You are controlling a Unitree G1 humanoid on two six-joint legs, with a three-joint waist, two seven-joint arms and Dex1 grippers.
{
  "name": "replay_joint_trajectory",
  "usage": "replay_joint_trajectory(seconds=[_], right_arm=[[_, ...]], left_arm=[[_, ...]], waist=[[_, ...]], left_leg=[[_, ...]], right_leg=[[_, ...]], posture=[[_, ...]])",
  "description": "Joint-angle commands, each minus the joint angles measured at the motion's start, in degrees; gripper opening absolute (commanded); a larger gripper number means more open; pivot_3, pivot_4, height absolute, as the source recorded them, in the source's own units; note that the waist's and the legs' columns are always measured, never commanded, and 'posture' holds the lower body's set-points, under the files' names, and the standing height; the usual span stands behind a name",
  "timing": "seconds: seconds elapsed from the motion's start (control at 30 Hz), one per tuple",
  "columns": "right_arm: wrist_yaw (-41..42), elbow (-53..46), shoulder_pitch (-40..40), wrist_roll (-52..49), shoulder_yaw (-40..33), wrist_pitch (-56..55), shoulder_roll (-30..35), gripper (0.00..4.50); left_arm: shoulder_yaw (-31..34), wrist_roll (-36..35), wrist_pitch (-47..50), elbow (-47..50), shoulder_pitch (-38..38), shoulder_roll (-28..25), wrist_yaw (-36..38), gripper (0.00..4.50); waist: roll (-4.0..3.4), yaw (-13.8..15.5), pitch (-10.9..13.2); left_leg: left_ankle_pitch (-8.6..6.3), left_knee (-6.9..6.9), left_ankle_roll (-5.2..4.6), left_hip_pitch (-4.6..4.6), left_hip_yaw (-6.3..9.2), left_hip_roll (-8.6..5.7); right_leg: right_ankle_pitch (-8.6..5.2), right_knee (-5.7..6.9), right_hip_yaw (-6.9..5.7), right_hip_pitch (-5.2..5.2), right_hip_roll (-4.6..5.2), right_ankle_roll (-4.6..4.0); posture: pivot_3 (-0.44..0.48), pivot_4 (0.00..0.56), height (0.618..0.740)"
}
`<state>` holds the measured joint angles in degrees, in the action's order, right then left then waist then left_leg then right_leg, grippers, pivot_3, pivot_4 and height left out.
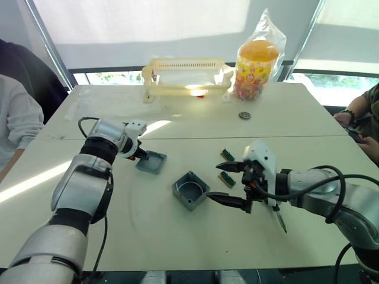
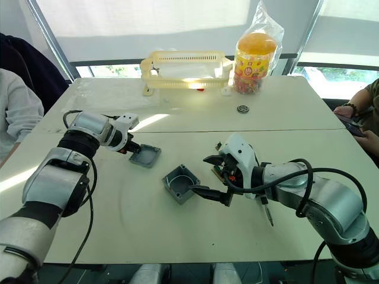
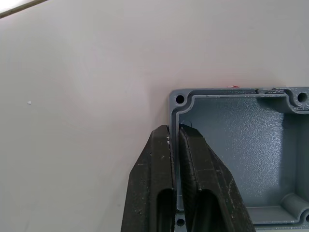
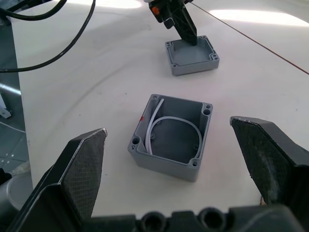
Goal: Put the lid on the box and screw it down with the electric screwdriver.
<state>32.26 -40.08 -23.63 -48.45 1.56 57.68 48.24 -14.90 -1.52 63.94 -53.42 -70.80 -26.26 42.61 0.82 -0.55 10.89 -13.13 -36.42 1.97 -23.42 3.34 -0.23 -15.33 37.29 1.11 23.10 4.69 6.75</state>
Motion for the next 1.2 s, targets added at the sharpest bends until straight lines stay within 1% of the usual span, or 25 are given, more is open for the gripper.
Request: replay_joint_trajectory(seconds=[0.03, 0.1, 0.23, 0.27, 0.33, 0.4, 0.43, 0.5, 0.57, 0.63, 0.8, 0.93, 1.2], right_arm=[[0.1, -0.6, -0.7, 0.3, -1.9, -0.4, 0.3, 4.5], [0.3, -0.2, -0.6, 0.3, -2.3, -0.5, 0.4, 4.5], [-3.2, 3.0, -1.3, -2.0, -5.7, -0.5, -4.0, 4.5], [-5.8, 4.8, -2.8, -3.5, -7.1, -0.2, -7.0, 4.5], [-10.7, 7.6, -5.7, -5.9, -9.3, 0.6, -12.2, 4.5], [-16.6, 11.0, -9.4, -8.6, -11.0, 1.9, -18.1, 4.5], [-19.1, 12.4, -10.9, -9.6, -11.6, 2.5, -20.4, 4.5], [-24.7, 16.4, -14.6, -10.6, -12.4, 3.0, -26.0, 4.5], [-28.9, 21.4, -18.4, -10.8, -13.3, 2.6, -30.9, 4.5], [-29.8, 25.2, -21.3, -9.5, -13.6, 1.8, -32.7, 4.5], [-27.2, 31.1, -25.4, -5.1, -12.1, -0.4, -32.3, 4.5], [-25.7, 32.9, -27.3, -4.6, -12.3, -0.6, -32.5, 4.5], [-24.0, 32.1, -27.9, -5.2, -11.8, 1.3, -32.8, 4.5]], left_arm=[[0.9, 0.3, -0.2, -1.4, 1.1, 1.0, -0.4, 0.06], [1.5, 0.3, -0.6, -0.3, 1.3, 0.6, -0.6, 0.06], [8.0, -2.4, -3.5, 6.8, 2.4, -1.3, -2.5, 0.06], [10.7, -3.7, -6.0, 10.9, 3.3, -1.8, -3.0, 0.06], [16.3, -6.7, -7.8, 17.0, 4.5, -1.9, -4.5, 0.06], [21.6, -9.5, -11.6, 24.6, 6.4, -0.8, -6.9, 0.06], [23.2, -10.5, -13.4, 28.1, 7.3, -0.2, -7.9, 0.06], [27.0, -13.2, -14.4, 34.8, 8.8, 1.9, -10.7, 0.06], [29.4, -15.8, -14.5, 41.4, 10.5, 4.7, -13.1, 0.06], [29.9, -17.5, -14.8, 46.0, 12.2, 6.9, -14.3, 0.06], [29.5, -21.1, -14.1, 52.2, 14.8, 10.0, -16.1, 0.06], [28.5, -22.5, -14.0, 54.6, 16.1, 10.8, -17.0, 0.06], [26.7, -24.6, -14.3, 56.3, 17.8, 10.6, -17.1, 0.06]], waist=[[-0.02, 0.0, 0.0], [-0.02, 0.0, 0.0], [0.02, -0.1, 0.0], [0.04, -0.1, 0.0], [0.17, -0.2, 0.1], [0.17, -0.2, 0.1], [0.17, -0.3, 0.1], [0.16, -0.2, 0.1], [0.13, -0.2, 0.1], [0.11, -0.1, 0.1], [0.11, -0.2, 0.1], [0.11, -0.5, 0.1], [0.1, -0.5, 0.1]], left_leg=[[0.0, 0.0, 0.0, 0.0, 0.0, 0.0], [0.0, -0.01, 0.0, 0.0, 0.0, 0.0], [0.0, -0.03, 0.0, -0.01, 0.03, 0.01], [0.0, -0.03, 0.0, -0.04, 0.03, 0.01], [0.01, -0.04, 0.02, -0.08, 0.04, 0.03], [0.06, -0.03, 0.11, -0.24, 0.04, 0.06], [0.08, -0.02, 0.14, -0.25, 0.05, 0.06], [0.11, 0.02, 0.19, -0.25, 0.03, 0.06], [0.12, 0.05, 0.21, -0.23, 0.0, 0.06], [0.13, 0.06, 0.22, -0.18, -0.04, 0.04], [0.14, 0.06, 0.23, -0.18, -0.06, 0.01], [0.14, 0.11, 0.23, -0.18, -0.06, 0.01], [0.14, 0.18, 0.23, -0.13, -0.06, 0.02]], right_leg=[[0.0, 0.0, 0.0, -0.01, 0.0, 0.0], [0.0, 0.0, 0.0, -0.02, 0.0, 0.0], [0.0, 0.03, -0.01, 0.0, 0.0, 0.0], [0.01, 0.05, 0.0, 0.04, 0.0, 0.0], [0.01, 0.09, 0.01, 0.13, 0.0, -0.02], [0.03, 0.16, 0.02, 0.34, 0.0, -0.04], [0.03, 0.16, 0.03, 0.36, 0.0, -0.04], [0.03, 0.14, 0.05, 0.38, 0.01, -0.05], [0.04, 0.14, 0.08, 0.37, 0.02, -0.05], [0.04, 0.15, 0.11, 0.34, 0.03, -0.04], [0.04, 0.15, 0.11, 0.33, 0.02, -0.04], [0.04, 0.15, 0.11, 0.36, 0.0, -0.04], [0.04, 0.14, 0.12, 0.36, -0.01, -0.04]], posture=[[0.0, 0.15, 0.74], [0.0, 0.15, 0.74], [0.0, 0.15, 0.74], [0.0, 0.15, 0.74], [0.0, 0.15, 0.74], [0.0, 0.15, 0.74], [0.0, 0.15, 0.74], [0.0, 0.15, 0.74], [0.0, 0.15, 0.74], [0.0, 0.15, 0.74], [0.0, 0.15, 0.74], [0.0, 0.15, 0.74], [0.0, 0.15, 0.74]])
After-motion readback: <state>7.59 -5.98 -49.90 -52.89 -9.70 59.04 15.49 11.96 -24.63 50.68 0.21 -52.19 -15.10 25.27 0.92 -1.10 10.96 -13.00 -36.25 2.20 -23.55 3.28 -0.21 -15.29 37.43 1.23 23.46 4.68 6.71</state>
